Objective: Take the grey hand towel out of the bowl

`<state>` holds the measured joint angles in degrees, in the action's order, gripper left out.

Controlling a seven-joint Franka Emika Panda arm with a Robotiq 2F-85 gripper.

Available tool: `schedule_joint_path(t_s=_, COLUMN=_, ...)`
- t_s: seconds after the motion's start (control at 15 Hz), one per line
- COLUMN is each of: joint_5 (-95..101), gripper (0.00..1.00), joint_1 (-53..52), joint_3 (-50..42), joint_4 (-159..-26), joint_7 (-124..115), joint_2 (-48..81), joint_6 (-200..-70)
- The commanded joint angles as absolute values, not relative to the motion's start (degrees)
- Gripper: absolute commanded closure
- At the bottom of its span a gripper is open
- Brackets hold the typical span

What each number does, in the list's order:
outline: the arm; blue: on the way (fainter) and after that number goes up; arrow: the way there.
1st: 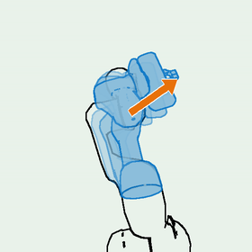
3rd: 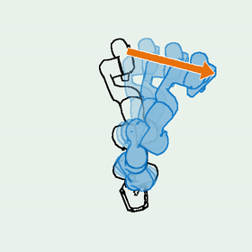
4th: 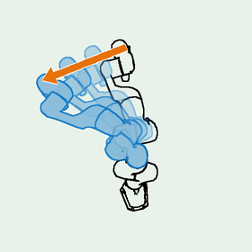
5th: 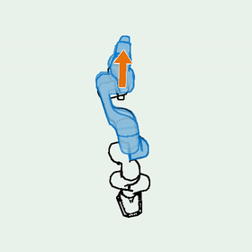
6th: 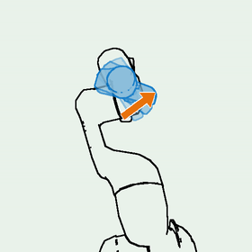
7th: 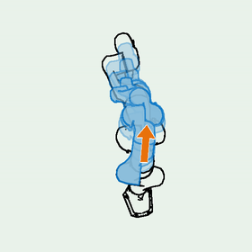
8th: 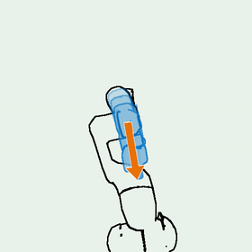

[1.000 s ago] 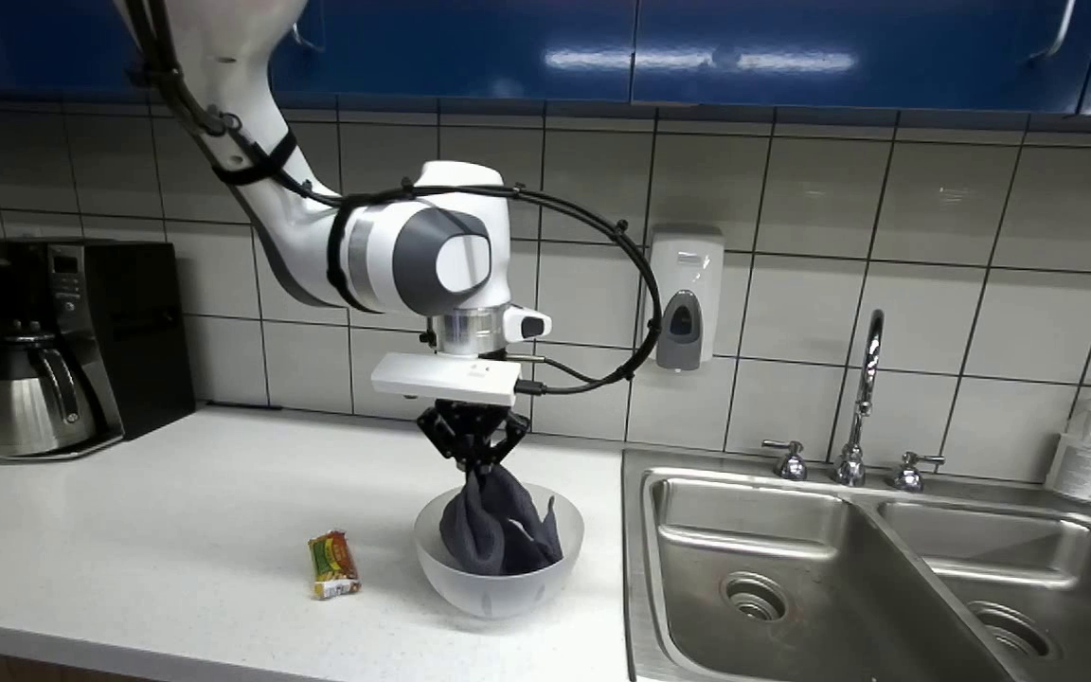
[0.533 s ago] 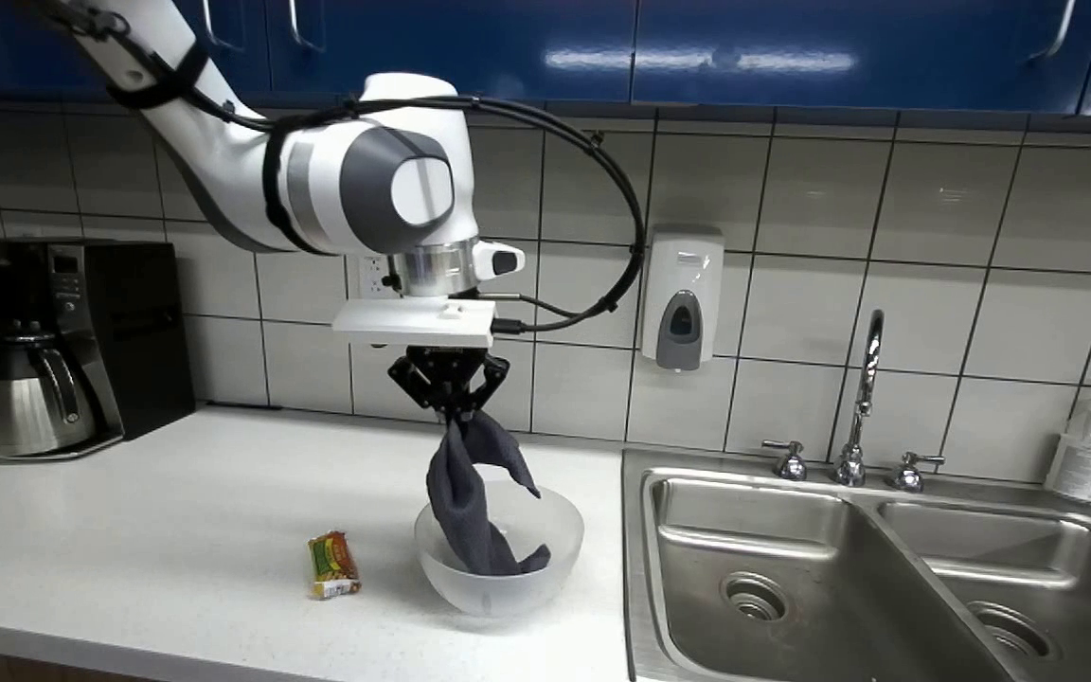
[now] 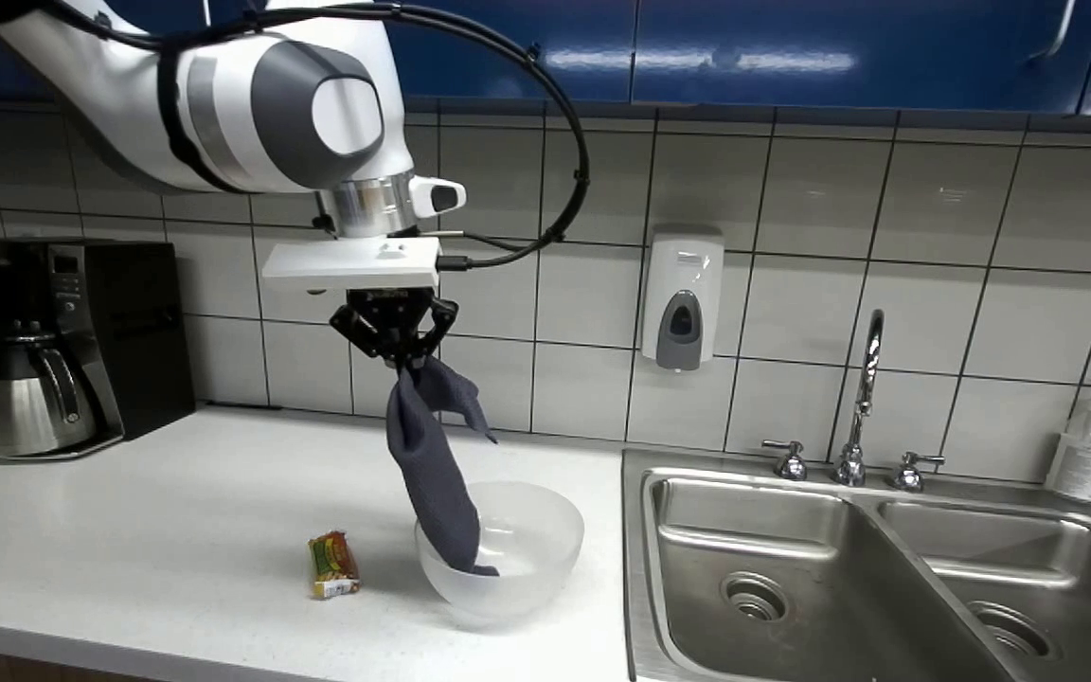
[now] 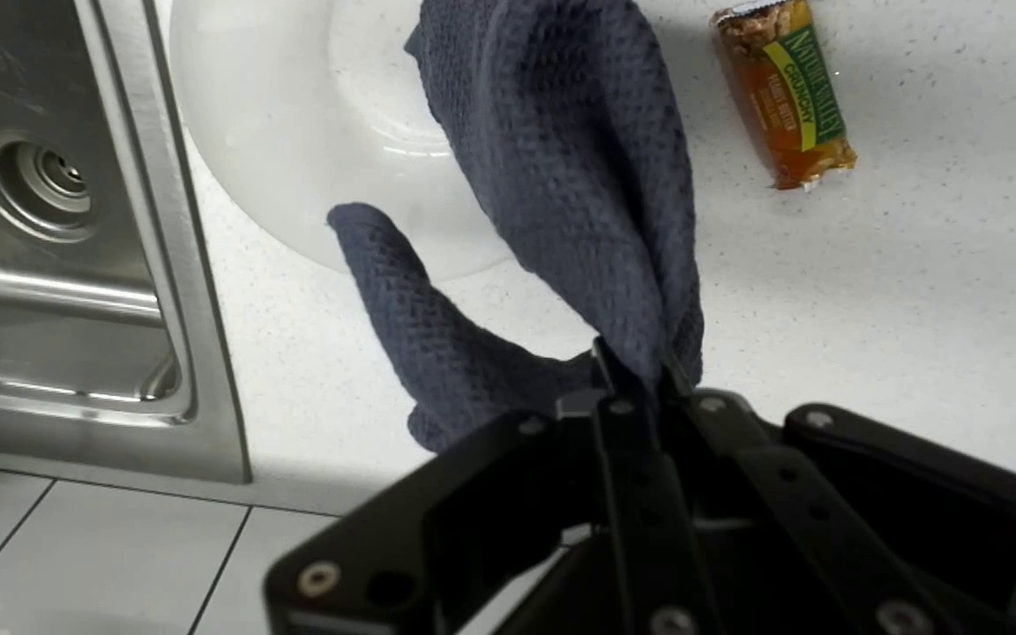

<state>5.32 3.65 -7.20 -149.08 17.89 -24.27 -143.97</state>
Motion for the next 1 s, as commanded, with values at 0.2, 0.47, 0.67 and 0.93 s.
schedule_joint_path(t_s=0.2, joint_5=6.82, gripper=0.99, joint_1=-0.56, joint_3=1.30, joint_4=-147.13, joint_7=9.84, joint_2=-25.17, joint_6=-142.91)
schedule_joint_path(t_s=0.47, joint_5=7.33, gripper=0.99, joint_1=-3.51, joint_3=7.48, joint_4=-142.63, joint_7=3.00, joint_2=-20.26, joint_6=-143.98)
schedule_joint_path(t_s=0.67, joint_5=9.04, gripper=0.99, joint_1=-4.21, joint_3=10.58, joint_4=-139.55, joint_7=-0.97, joint_2=-16.00, joint_6=-144.62)
schedule_joint_path(t_s=0.93, joint_5=9.64, gripper=0.99, joint_1=-4.76, joint_3=11.39, joint_4=-137.07, joint_7=-3.77, joint_2=-9.65, joint_6=-145.84)
